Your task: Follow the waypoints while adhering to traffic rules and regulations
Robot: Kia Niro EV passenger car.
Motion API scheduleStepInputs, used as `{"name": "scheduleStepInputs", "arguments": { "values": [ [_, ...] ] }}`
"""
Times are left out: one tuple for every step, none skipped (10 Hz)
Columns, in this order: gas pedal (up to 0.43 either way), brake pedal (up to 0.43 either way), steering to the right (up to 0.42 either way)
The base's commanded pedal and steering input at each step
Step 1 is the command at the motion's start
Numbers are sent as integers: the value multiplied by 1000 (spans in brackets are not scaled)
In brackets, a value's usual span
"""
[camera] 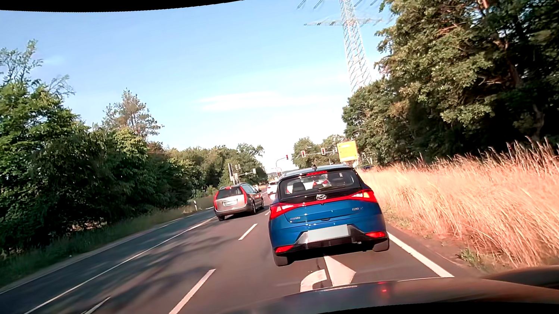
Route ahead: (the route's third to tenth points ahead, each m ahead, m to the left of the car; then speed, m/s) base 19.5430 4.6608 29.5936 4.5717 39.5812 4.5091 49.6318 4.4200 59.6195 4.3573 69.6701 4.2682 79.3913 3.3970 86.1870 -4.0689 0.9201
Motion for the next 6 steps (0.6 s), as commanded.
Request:
{"name": "scheduleStepInputs", "arguments": {
  "values": [
    [0,79,-2],
    [0,73,-2],
    [0,73,-2],
    [0,73,-2],
    [0,73,-2],
    [0,73,-2]
  ]
}}
